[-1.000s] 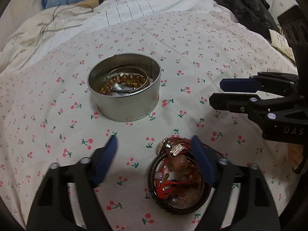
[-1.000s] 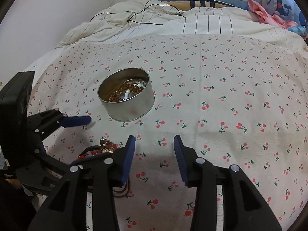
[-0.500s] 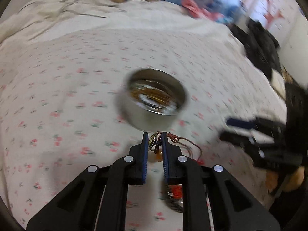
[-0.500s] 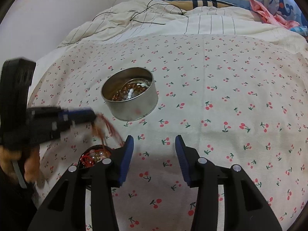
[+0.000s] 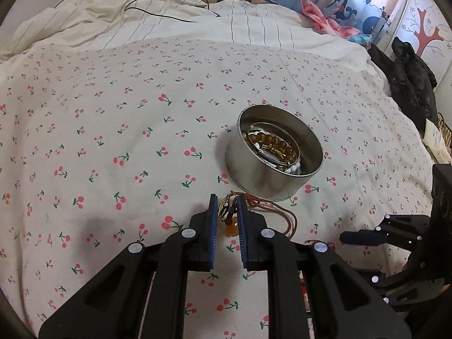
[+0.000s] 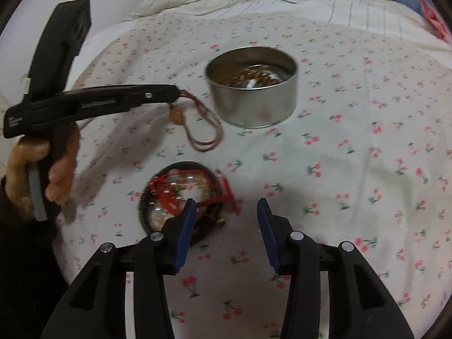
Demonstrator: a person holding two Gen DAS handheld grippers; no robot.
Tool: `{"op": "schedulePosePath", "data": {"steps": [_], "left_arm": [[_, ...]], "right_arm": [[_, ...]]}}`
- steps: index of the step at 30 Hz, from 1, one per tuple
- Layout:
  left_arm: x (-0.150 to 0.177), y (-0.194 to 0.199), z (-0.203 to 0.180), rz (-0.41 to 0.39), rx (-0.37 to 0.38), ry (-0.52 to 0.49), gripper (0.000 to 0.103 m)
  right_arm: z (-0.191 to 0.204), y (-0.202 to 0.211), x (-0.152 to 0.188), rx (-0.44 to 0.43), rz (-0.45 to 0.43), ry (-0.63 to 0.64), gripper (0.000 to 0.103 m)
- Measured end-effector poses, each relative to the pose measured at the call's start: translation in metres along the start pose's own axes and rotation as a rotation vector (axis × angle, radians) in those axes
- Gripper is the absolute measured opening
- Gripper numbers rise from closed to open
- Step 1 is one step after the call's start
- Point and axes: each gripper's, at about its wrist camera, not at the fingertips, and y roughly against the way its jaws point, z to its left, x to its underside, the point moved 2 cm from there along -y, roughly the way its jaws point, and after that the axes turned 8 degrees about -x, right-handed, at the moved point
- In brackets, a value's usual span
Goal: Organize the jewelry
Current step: 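Grasp the red cord bracelet with the right gripper while the left gripper holds its bracelet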
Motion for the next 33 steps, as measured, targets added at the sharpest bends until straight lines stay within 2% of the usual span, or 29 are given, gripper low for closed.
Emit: {"op": "schedulePosePath", "data": {"steps": [3, 6, 7, 10, 17, 20, 29, 33], "left_arm": [[0.000, 0.000, -0.001, 0.003, 0.002, -0.004, 0.012], [0.001, -0.001, 0.000, 0.005, 0.001, -0.004, 0.012], [0.001, -0.001, 0.000, 0.005, 0.001, -0.005, 0.012], [0.000, -0.001, 0.000, 0.006, 0.000, -0.004, 0.012], [0.000, -0.002, 0.000, 0.005, 0.001, -0.005, 0.012], [0.000, -0.002, 0.001, 0.005, 0.000, -0.004, 0.012], [0.000, 0.000, 0.001, -0.005, 0.002, -0.003, 0.012], [-0.002, 0.008, -0.001, -0.024, 0.015, -0.010, 0.012]], "right_arm": [[0.001, 0.000, 0.000, -0.021, -0.014, -0.012, 0.042], [0.002, -0.002, -0.002, -0.040, -0.026, -0.020, 0.025], [0.003, -0.003, -0.002, -0.045, -0.026, -0.017, 0.012], [0.007, -0.004, -0.007, -0.053, -0.048, -0.015, 0.005], [-0.005, 0.037, -0.020, -0.170, -0.222, -0.100, 0.005], [-0.008, 0.045, -0.023, -0.206, -0.260, -0.121, 0.005], [-0.018, 0.068, -0.021, -0.233, -0.346, -0.152, 0.005], [-0.021, 0.082, -0.023, -0.244, -0.416, -0.157, 0.005]]}}
